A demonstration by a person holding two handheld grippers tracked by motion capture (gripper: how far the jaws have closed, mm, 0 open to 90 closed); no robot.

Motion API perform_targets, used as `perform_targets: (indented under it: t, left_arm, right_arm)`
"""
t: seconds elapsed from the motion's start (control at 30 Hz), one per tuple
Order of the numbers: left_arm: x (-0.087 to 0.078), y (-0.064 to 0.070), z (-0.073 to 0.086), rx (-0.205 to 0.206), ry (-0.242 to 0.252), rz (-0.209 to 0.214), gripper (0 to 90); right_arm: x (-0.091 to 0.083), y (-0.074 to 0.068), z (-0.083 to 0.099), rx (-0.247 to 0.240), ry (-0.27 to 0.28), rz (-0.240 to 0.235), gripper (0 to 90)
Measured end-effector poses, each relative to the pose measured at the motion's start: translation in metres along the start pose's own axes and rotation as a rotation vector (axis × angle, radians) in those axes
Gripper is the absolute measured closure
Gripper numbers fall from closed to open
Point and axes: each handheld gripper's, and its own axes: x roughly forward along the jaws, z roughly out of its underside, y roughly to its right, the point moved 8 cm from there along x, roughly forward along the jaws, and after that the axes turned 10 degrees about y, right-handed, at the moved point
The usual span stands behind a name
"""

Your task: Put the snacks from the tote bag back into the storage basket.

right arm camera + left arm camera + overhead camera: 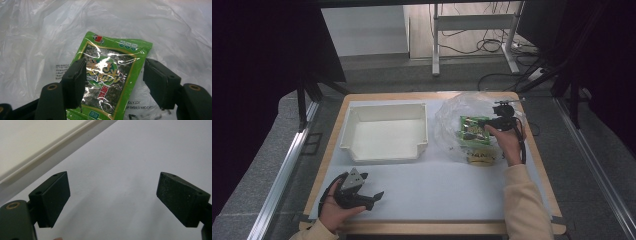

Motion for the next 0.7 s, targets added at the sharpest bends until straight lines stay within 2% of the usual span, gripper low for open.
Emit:
perform_targets:
  t: [0.2,0.47,0.7]
  left_arm:
    - [0.000,0.000,0.000,0.001,-0.001,0.001,11.8]
    - [0.001,0.000,0.000,0.004,-0.004,0.001,11.8]
    - [0.001,0.001,0.001,0.012,-0.011,0.011,11.8]
  right_arm:
    - [0.005,0.004,0.004,-0.004,-0.027,0.022,40.9]
    - [0.011,0.008,0.011,0.003,-0.082,0.026,44.8]
    - [0.022,0.004,0.020,0.007,-0.143,0.025,50.0]
